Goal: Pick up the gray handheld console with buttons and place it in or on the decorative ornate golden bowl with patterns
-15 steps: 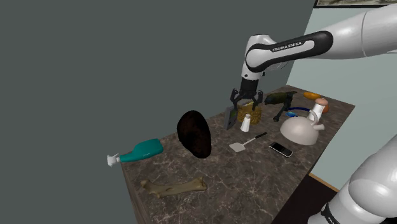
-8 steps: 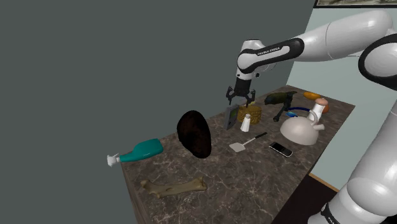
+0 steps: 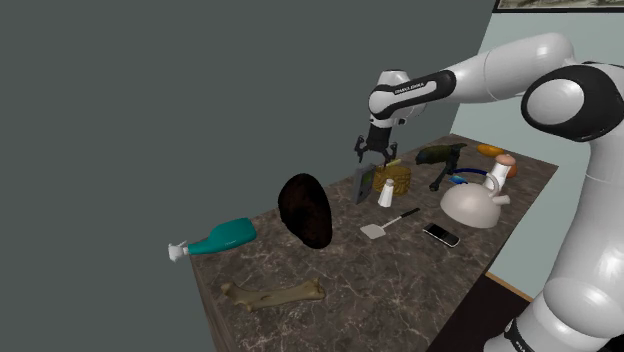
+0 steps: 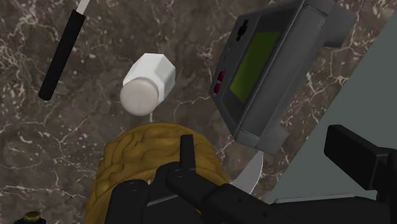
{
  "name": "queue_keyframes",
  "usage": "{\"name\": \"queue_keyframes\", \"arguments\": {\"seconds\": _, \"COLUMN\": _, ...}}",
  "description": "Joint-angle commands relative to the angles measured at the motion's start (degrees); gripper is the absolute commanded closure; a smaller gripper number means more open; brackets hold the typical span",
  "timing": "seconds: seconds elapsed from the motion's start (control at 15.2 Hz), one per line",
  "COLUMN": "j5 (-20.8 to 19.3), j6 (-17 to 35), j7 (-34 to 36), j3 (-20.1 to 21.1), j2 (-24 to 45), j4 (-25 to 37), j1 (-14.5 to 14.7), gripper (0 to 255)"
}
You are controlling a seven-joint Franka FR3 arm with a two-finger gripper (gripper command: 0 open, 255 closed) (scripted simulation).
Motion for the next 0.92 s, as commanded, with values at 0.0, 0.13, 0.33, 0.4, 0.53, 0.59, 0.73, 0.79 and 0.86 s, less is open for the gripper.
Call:
{"name": "queue_keyframes", "arguments": {"seconds": 0.0, "j5": 0.0, "j6": 1.3, "j7": 0.1, "j3": 0.0, "j2": 0.5, "j4": -0.7, "j1": 0.0, "gripper": 0}}
{"name": "queue_keyframes", "arguments": {"seconds": 0.13, "j5": 0.1, "j6": 2.7, "j7": 0.1, "j3": 0.0, "j2": 1.1, "j4": -1.5, "j1": 0.0, "gripper": 0}}
{"name": "queue_keyframes", "arguments": {"seconds": 0.33, "j5": 0.1, "j6": 3.7, "j7": 0.0, "j3": 0.0, "j2": 1.6, "j4": -2.1, "j1": 0.0, "gripper": 0}}
{"name": "queue_keyframes", "arguments": {"seconds": 0.4, "j5": 0.1, "j6": 3.7, "j7": 0.0, "j3": 0.0, "j2": 1.6, "j4": -2.1, "j1": 0.0, "gripper": 0}}
{"name": "queue_keyframes", "arguments": {"seconds": 0.53, "j5": 0.1, "j6": 3.7, "j7": 0.0, "j3": 0.0, "j2": 1.6, "j4": -2.1, "j1": 0.0, "gripper": 0}}
{"name": "queue_keyframes", "arguments": {"seconds": 0.59, "j5": 0.1, "j6": 3.7, "j7": 0.0, "j3": 0.0, "j2": 1.6, "j4": -2.1, "j1": 0.0, "gripper": 0}}
{"name": "queue_keyframes", "arguments": {"seconds": 0.73, "j5": 0.1, "j6": 3.7, "j7": 0.0, "j3": 0.0, "j2": 1.6, "j4": -2.1, "j1": 0.0, "gripper": 0}}
{"name": "queue_keyframes", "arguments": {"seconds": 0.79, "j5": 0.1, "j6": 3.7, "j7": 0.0, "j3": 0.0, "j2": 1.6, "j4": -2.1, "j1": 0.0, "gripper": 255}}
{"name": "queue_keyframes", "arguments": {"seconds": 0.86, "j5": 0.1, "j6": 3.7, "j7": 0.0, "j3": 0.0, "j2": 1.6, "j4": -2.1, "j1": 0.0, "gripper": 255}}
